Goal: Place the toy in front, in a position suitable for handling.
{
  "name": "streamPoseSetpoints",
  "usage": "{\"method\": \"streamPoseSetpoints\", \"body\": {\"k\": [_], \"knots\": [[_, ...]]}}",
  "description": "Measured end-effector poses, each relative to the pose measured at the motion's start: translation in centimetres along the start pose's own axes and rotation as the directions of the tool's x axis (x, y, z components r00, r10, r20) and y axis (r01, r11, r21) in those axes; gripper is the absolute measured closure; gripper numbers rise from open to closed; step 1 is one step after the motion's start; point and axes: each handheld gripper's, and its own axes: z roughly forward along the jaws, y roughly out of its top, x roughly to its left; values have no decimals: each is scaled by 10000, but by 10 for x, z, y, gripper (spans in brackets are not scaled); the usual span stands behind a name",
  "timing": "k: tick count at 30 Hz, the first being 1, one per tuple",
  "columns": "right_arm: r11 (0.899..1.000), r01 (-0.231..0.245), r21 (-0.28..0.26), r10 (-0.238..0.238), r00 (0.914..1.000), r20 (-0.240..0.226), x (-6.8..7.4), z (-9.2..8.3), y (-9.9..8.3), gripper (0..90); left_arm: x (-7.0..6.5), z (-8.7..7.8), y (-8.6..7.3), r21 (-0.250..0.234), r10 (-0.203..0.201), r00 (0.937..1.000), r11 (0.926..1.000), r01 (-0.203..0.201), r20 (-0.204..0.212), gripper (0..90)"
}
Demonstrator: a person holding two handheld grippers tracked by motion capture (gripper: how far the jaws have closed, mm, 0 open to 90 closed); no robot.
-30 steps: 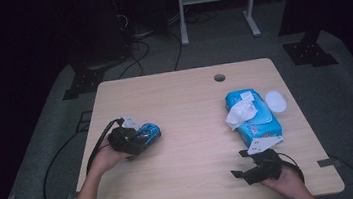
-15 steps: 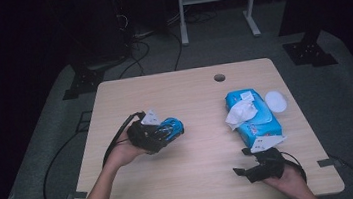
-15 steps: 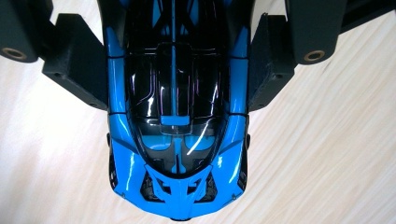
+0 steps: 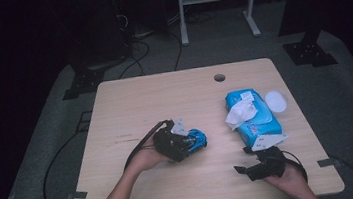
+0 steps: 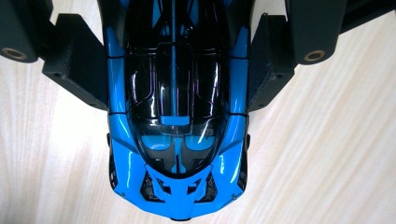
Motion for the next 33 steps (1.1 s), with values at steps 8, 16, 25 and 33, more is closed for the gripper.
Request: {"method": "streamPoseSetpoints", "body": {"k": [8,16,25,33], "knots": [[10000,-69,29,69,9999,95,-1,1,0,220,-8,14,-2,163,111,9995,9998,-115,293,284],[9999,-145,-30,146,9998,146,-3,0,0,224,-13,23,-5,150,86,9982,9998,-95,598,284],[9999,-99,22,99,9999,127,-2,2,1,224,-17,30,-12,-30,148,9983,9999,-146,563,273],[9998,-187,-68,189,9996,206,-3,-2,-2,224,-27,16,-17,-1207,-393,9992,9919,387,-28,126]]}}
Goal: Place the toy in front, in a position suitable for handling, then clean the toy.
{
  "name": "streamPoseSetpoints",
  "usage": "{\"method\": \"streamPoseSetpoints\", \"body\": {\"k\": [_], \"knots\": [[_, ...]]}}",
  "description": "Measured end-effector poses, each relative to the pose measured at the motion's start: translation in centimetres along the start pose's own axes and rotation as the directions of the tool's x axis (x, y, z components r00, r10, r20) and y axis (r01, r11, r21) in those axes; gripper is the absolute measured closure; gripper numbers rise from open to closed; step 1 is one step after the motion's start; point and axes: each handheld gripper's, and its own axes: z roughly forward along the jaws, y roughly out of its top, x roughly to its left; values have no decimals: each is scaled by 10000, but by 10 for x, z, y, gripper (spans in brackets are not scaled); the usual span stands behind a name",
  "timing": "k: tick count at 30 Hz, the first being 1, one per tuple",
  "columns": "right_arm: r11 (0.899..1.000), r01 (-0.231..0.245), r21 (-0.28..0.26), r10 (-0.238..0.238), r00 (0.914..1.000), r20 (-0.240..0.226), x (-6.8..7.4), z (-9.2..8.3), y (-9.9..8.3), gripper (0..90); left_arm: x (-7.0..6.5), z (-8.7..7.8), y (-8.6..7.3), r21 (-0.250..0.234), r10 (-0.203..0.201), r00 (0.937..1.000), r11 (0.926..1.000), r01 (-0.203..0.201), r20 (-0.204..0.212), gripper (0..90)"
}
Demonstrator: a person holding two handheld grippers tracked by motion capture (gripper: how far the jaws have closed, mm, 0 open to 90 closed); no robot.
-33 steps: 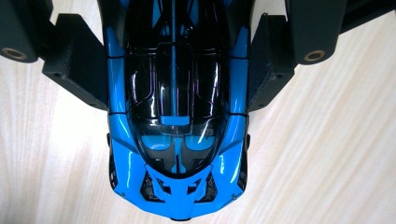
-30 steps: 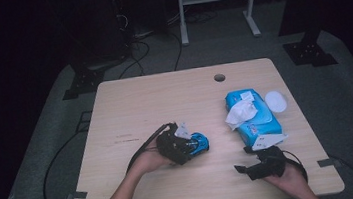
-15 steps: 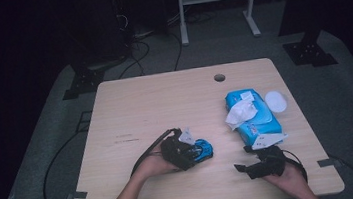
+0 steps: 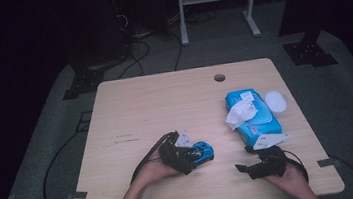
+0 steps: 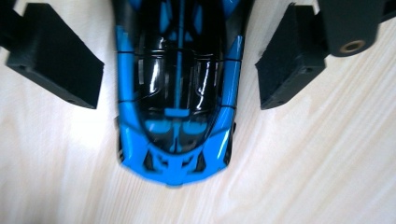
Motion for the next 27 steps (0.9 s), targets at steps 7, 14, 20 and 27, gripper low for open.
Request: {"method": "streamPoseSetpoints", "body": {"k": [7,14,20,27], "knots": [[9999,-113,-124,114,9999,86,-4,-2,-2,223,-4,-20,-24,-635,-396,9983,9973,368,-432,91],[9996,-123,-236,125,9999,87,-6,-3,0,224,2,-24,-29,-764,-434,9958,9964,372,-805,86],[9992,126,-368,-116,9996,266,-9,-9,1,223,3,-39,-31,-1108,-321,9925,9937,190,-1181,86],[9941,-15,-1085,67,9989,470,-13,-18,5,224,4,-47,-37,-1218,-439,9905,9922,279,-1306,86]]}}
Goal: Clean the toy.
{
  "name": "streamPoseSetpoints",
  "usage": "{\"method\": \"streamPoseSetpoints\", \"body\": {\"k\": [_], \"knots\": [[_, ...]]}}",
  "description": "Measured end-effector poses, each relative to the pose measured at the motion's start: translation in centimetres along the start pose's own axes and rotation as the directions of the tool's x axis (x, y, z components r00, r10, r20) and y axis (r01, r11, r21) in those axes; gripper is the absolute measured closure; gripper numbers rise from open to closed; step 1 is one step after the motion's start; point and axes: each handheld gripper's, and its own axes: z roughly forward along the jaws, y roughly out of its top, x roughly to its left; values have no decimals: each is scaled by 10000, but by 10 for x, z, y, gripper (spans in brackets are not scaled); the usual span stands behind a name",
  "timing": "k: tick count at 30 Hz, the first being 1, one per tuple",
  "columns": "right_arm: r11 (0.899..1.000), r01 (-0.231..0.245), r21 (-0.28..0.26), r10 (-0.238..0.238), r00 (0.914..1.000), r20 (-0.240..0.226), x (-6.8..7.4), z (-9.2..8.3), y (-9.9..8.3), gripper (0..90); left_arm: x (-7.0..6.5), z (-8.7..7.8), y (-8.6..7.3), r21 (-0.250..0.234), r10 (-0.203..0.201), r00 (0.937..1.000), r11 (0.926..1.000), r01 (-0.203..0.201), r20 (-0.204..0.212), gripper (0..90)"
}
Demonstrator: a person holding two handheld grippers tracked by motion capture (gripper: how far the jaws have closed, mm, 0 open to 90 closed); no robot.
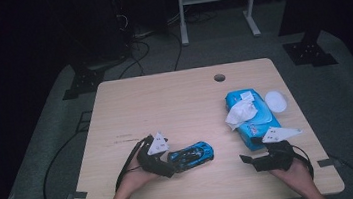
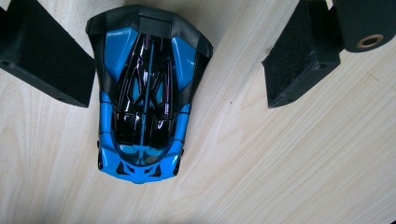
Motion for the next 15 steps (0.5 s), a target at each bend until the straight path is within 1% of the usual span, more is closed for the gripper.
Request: {"method": "streamPoseSetpoints", "body": {"k": [3,4,5,7,8,9,11,15], "knots": [[10000,65,-2,-65,10000,-32,1,0,1,224,-1,1,1,-17,17,10000,10000,-17,51,86],[9998,201,-49,-201,9998,-43,3,-2,1,224,-2,2,1,48,78,10000,10000,-78,37,86],[9998,201,-49,-201,9998,-43,3,-2,1,224,-2,2,1,48,78,10000,10000,-78,37,85],[9993,178,-315,-180,9998,-75,4,-6,2,227,-4,3,1,58,98,9999,9999,-98,29,84],[9992,200,-348,-202,9998,-58,4,-7,3,227,-5,3,1,35,45,9999,10000,-46,137,83],[9990,195,-402,-197,9998,-41,3,-7,2,227,-6,3,2,17,46,9999,10000,-46,132,83],[9994,104,-334,-104,9999,-12,2,-8,1,227,-7,3,2,31,108,9999,9999,-108,110,82],[9992,97,-394,-94,9999,94,0,-10,1,230,-7,-2,4,-150,109,9999,9998,-109,9,79]]}}
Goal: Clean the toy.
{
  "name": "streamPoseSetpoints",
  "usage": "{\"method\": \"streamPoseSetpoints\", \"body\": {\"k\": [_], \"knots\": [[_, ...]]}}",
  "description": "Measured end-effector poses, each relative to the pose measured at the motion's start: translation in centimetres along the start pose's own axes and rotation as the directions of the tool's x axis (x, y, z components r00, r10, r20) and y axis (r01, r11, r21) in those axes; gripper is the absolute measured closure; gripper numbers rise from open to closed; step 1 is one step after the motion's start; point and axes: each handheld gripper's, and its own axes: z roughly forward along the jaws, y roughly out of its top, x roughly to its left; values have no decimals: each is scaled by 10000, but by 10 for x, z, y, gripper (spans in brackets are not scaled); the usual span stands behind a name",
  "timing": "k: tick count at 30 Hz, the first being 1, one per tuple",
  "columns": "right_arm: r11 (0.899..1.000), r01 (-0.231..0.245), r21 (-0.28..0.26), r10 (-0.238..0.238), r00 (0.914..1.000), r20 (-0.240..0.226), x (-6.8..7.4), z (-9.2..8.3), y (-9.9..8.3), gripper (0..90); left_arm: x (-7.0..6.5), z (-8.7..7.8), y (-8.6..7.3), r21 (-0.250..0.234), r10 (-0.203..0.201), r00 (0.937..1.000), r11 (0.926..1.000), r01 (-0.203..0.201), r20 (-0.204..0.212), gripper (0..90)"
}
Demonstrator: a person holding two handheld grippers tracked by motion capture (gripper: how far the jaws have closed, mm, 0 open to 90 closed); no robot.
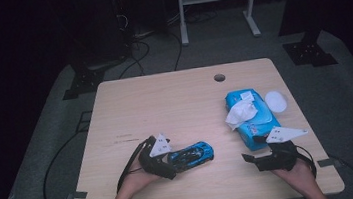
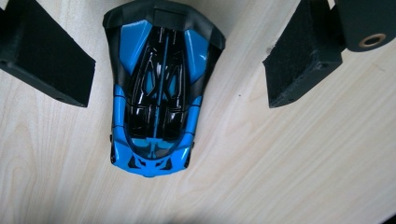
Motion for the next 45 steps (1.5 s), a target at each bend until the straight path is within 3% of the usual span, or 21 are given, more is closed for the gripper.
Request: {"method": "streamPoseSetpoints", "body": {"k": [11,13,15,17,18,20,21,23,24,27,28,29,30,33,34,36,37,38,40,41,45], "knots": [[9992,84,-397,-68,9991,411,-3,-14,11,247,5,-1,-5,-11,-105,9999,9999,105,137,72],[9985,85,-550,-43,9970,768,-9,-21,22,247,4,0,-5,13,-35,9999,10000,35,164,71],[9987,53,-515,-11,9967,807,-12,-22,26,247,3,1,-5,32,-64,9997,10000,63,223,71],[9992,255,-308,-213,9910,1324,-18,-23,35,247,2,2,-4,63,-78,9996,10000,77,282,50],[9992,124,-381,-62,9875,1578,-27,-22,45,247,1,2,-4,7,-105,9994,9999,105,339,49],[9993,89,-350,-31,9865,1638,-31,-20,49,247,0,3,-4,56,-53,9994,10000,51,347,49],[9995,-297,-67,305,9854,1675,-45,-8,59,247,0,5,-6,50,-136,9987,9999,133,497,49],[9992,-401,3,394,9847,1700,-50,-3,61,248,0,7,-7,129,-140,9986,9998,133,516,49],[9976,-622,296,560,9827,1766,-62,15,68,272,0,7,-9,163,-177,9985,9997,169,513,49],[9925,-849,880,667,9792,1917,-74,38,71,288,4,7,-10,69,-338,9975,9994,334,615,49],[9925,-849,880,667,9792,1917,-74,38,71,288,4,7,-10,69,-338,9975,9994,334,615,49],[9861,-1032,1304,741,9747,2108,-81,51,71,309,5,6,-11,69,-345,9974,9994,341,637,49],[9861,-1032,1304,741,9747,2108,-81,51,71,309,5,6,-11,69,-345,9974,9994,341,637,49],[9786,-1296,1599,874,9650,2472,-89,63,69,432,6,6,-13,165,-306,9976,9994,297,617,49],[9759,-1539,1548,1119,9617,2503,-93,65,66,562,6,7,-14,207,-275,9978,9994,263,610,49],[9745,-1618,1556,1180,9589,2579,-94,65,65,615,7,7,-15,193,-349,9975,9992,338,608,49],[9720,-1648,1675,1125,9522,2840,-96,64,64,720,8,6,-16,255,-423,9970,9988,407,645,49],[9720,-1645,1676,1112,9510,2884,-96,62,65,755,8,6,-17,286,-430,9970,9987,413,636,49],[9727,-1569,1709,1036,9528,2853,-96,61,66,766,8,6,-18,315,-445,9972,9986,427,598,49],[9746,-1454,1702,944,9564,2765,-95,58,68,829,9,5,-18,251,-470,9975,9986,457,525,49],[9801,-1212,1572,756,9602,2689,-87,54,70,854,11,1,-18,102,-520,9975,9986,516,475,49]]}}
